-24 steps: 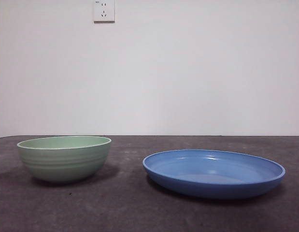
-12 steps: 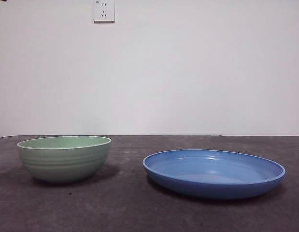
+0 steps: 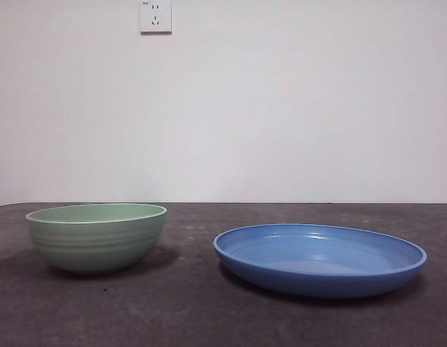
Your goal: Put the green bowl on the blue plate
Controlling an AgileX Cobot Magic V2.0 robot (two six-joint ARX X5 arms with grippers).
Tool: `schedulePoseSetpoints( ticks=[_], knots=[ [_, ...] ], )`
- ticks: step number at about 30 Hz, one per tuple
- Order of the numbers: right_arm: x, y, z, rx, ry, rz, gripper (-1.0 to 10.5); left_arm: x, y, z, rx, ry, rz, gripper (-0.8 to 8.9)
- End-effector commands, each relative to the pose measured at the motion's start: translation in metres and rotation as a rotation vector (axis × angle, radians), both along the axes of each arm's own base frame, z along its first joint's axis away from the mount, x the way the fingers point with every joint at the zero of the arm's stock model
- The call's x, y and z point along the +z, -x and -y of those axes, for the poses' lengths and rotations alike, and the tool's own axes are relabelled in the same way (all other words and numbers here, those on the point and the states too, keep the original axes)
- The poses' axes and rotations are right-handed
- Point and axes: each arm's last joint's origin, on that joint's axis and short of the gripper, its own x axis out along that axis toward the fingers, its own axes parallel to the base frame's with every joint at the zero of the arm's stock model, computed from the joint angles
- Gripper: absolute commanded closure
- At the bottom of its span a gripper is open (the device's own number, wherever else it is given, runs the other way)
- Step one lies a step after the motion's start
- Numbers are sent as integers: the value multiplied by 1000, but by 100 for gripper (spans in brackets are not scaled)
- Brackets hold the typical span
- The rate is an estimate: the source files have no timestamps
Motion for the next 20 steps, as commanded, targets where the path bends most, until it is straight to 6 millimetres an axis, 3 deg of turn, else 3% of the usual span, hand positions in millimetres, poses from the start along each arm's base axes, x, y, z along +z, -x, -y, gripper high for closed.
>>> schedulePoseSetpoints(
  ticks=[1, 7, 9, 15, 20],
  knots=[
    [4, 1, 0, 7, 6, 11, 937, 6, 0, 1, -26, -9, 38, 785],
    [2, 2, 0, 18, 23, -2, 935, 6, 0, 4, -44, -9, 35, 760],
    [2, 2, 0, 19, 24, -1, 876, 6, 0, 4, -44, -10, 35, 677],
    [2, 2, 0, 16, 25, -2, 517, 6, 0, 4, -55, -22, 53, 363],
    [2, 2, 0, 15, 26, -3, 391, 6, 0, 4, -65, -40, 72, 189]
  ],
)
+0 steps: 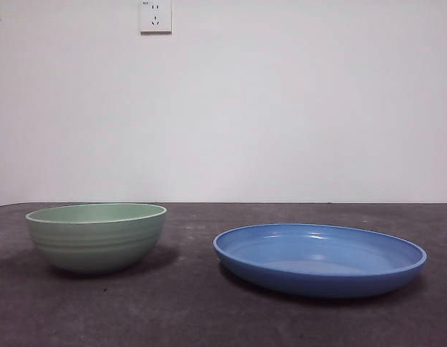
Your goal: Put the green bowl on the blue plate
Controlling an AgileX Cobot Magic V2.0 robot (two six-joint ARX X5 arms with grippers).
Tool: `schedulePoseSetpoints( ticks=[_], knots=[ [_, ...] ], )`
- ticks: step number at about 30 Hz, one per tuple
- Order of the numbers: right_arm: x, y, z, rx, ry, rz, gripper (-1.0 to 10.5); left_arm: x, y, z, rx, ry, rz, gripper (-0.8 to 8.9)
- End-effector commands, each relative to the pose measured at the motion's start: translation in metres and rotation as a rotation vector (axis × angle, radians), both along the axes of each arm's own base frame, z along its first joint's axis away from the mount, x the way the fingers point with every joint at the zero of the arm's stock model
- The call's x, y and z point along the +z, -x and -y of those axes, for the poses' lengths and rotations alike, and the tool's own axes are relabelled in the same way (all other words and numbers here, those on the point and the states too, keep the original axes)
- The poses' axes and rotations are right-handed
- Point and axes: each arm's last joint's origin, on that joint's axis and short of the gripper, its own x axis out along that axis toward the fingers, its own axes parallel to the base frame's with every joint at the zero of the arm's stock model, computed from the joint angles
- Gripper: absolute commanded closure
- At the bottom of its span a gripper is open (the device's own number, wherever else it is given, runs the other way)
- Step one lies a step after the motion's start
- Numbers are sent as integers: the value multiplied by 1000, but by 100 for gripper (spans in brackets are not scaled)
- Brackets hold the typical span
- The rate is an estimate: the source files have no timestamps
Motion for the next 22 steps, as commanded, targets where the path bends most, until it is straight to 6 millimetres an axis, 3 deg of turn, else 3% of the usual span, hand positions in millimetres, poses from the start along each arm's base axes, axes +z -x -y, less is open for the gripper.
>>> schedulePoseSetpoints(
  ticks=[1, 11, 22],
  knots=[
    [5, 0, 0, 5, 8, 25, 391, 6, -1, 1, -16, -15, 42, 183],
    [5, 0, 0, 6, 7, 25, 392, -3, -18, 2, 21, -59, -19, 190],
    [5, 1, -1, 27, -7, 20, 393, -39, -66, 5, 164, -268, -188, 193]
  ],
)
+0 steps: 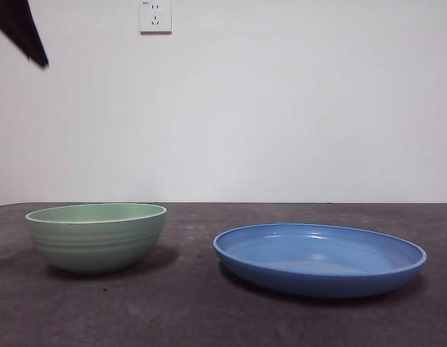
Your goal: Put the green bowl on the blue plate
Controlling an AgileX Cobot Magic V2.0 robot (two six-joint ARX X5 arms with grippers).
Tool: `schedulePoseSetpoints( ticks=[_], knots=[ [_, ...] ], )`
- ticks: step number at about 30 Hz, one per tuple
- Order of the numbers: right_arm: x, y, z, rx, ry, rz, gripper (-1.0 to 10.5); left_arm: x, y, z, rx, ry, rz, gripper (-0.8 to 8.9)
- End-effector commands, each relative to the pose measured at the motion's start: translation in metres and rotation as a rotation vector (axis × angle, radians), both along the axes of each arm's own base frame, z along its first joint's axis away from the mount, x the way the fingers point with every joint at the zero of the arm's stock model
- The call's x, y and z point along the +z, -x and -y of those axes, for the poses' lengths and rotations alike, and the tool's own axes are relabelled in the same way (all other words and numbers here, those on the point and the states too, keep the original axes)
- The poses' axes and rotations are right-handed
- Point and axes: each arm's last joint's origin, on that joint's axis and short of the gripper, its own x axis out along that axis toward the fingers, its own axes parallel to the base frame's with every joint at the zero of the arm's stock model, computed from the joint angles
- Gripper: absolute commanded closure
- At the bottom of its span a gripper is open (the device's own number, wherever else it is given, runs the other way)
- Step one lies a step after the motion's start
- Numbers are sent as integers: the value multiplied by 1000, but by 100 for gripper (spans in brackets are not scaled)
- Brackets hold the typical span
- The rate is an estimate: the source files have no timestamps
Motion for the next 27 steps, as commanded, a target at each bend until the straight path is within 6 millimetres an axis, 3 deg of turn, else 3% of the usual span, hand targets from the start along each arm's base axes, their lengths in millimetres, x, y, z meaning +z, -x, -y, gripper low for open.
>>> schedulePoseSetpoints(
  ticks=[1, 12, 20, 27],
  knots=[
    [5, 0, 0, 8, 5, 24, 393, -5, -14, 3, -13, -15, -25, 193],
    [5, 0, 0, 8, 5, 24, 393, -57, -68, 12, 1, -49, -175, 198],
    [5, 0, 0, 8, 5, 24, 393, -99, -98, 18, -3, -62, -249, 202],
    [5, 0, 0, 7, 5, 24, 392, -110, -104, 20, -2, -65, -274, 411]
  ],
)
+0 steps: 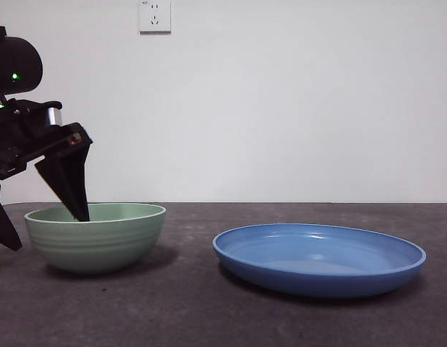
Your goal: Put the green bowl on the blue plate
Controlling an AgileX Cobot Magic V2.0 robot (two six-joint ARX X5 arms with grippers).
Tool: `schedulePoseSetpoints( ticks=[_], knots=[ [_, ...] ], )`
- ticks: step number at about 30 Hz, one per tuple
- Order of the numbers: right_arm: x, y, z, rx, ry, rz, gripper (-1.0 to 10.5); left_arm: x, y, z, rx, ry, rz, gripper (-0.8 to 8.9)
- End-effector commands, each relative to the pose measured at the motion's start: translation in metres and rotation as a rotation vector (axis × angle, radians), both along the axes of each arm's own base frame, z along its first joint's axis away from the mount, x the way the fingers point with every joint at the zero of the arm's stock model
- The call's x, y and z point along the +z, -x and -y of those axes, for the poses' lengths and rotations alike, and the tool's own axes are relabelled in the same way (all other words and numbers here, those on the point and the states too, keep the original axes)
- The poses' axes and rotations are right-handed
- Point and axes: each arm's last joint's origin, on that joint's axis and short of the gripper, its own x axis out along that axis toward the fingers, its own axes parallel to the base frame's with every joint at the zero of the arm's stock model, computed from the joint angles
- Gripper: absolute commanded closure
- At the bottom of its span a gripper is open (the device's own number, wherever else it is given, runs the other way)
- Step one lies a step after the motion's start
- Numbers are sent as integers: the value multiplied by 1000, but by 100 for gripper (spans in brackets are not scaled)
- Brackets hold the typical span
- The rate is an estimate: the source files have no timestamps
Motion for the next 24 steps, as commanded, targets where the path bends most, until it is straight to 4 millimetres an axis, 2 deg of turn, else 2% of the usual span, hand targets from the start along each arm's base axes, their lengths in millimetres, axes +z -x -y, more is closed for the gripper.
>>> schedulePoseSetpoints(
  ticks=[1, 9, 11, 20, 24],
  knots=[
    [5, 0, 0, 7, 6, 27, 393, 2, -5, 1, 1, -1, 13, 448],
    [5, 0, 0, 7, 6, 27, 393, 2, -4, 1, 5, 0, 4, 760],
    [5, 0, 0, 7, 6, 27, 393, 2, -4, 1, 11, 2, 2, 801],
    [5, 0, 0, 7, 6, 27, 393, 4, -3, 2, 58, 11, -41, 799],
    [5, 0, 0, 7, 6, 27, 393, 13, -4, 9, 54, -35, -57, 799]
  ],
)
